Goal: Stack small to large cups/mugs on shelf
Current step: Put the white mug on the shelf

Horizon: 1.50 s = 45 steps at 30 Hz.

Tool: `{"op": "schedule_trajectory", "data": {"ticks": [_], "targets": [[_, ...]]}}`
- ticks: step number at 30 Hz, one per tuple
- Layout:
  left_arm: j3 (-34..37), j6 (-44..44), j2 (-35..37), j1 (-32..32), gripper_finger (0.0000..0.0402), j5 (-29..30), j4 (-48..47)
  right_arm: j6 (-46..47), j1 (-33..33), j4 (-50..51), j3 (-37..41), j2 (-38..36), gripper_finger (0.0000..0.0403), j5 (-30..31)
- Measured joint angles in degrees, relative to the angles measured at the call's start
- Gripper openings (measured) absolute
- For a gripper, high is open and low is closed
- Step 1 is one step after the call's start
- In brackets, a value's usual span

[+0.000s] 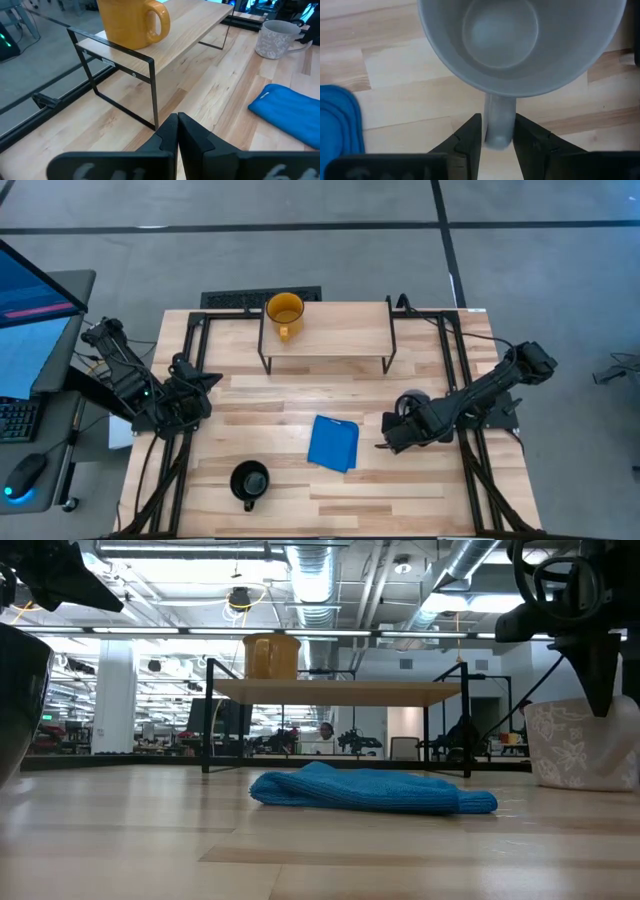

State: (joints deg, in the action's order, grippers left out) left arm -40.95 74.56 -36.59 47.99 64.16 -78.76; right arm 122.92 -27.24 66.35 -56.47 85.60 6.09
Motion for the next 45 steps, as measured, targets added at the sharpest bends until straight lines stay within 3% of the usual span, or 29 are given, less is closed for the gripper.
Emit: {"op": "schedule_trajectory", "data": {"ticks": [10, 18, 31, 45], "targets": [[0.0, 0.0, 0.02, 0.0, 0.0, 0.0, 0.0, -0.35, 0.07, 0.11, 0.0, 0.0, 0.0123, 0.15], [0.0, -0.01, 0.02, 0.0, 0.0, 0.0, -0.07, -0.4, 0.06, 0.81, -0.02, 0.0, 0.0069, 0.31], [0.0, -0.02, 0.02, 0.0, 0.0, 0.0, -0.07, -2.71, -0.09, 0.85, -0.23, -0.07, 0.0069, 0.1], [0.0, -0.02, 0.0, 0.0, 0.0, 0.11, -0.22, -8.07, 2.19, 7.14, -7.66, -0.11, 0.0069, 0.35]]}}
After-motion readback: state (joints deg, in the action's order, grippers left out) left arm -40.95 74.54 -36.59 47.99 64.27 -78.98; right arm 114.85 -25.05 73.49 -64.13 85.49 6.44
